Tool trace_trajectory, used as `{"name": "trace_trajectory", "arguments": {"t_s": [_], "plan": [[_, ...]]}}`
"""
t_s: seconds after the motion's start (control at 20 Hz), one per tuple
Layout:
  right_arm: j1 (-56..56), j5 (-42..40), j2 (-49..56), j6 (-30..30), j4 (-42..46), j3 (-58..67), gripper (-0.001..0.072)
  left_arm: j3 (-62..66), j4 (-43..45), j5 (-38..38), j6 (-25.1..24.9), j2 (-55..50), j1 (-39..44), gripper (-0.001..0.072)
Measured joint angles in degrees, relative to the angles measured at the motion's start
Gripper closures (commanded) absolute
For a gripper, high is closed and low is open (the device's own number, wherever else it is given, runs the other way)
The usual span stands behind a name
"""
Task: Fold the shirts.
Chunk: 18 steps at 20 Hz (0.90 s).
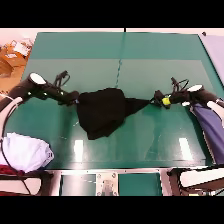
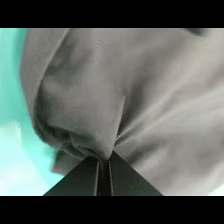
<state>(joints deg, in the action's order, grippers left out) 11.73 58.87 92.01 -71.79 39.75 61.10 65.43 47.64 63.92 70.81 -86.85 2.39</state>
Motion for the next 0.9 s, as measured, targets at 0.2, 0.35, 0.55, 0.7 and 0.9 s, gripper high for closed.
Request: {"name": "trace_trajectory", "arguments": {"t_s": [0.2,0.35,0.55,0.7,0.9], "plan": [[0.46,7.91,-5.25,-0.07,-1.07,12.83,0.0691,10.54,-1.11,2.99,-0.44,4.46,-0.46,0.0675],[0.59,10.69,-11.41,-0.98,-1.25,22.93,0.0691,20.22,-1.57,6.95,-0.66,8.00,-0.55,0.0675],[1.31,11.82,-20.59,-1.38,-1.53,33.33,0.0690,30.40,-2.29,11.19,-0.81,13.73,-0.57,0.0675],[3.34,10.21,-28.02,-1.53,-1.64,37.75,0.0690,36.65,-2.56,12.39,-0.85,19.61,-0.57,0.0675],[7.50,3.69,-37.29,-1.57,-1.68,40.04,0.0690,43.01,-2.71,11.67,-0.98,26.64,-0.57,0.0675]]}}
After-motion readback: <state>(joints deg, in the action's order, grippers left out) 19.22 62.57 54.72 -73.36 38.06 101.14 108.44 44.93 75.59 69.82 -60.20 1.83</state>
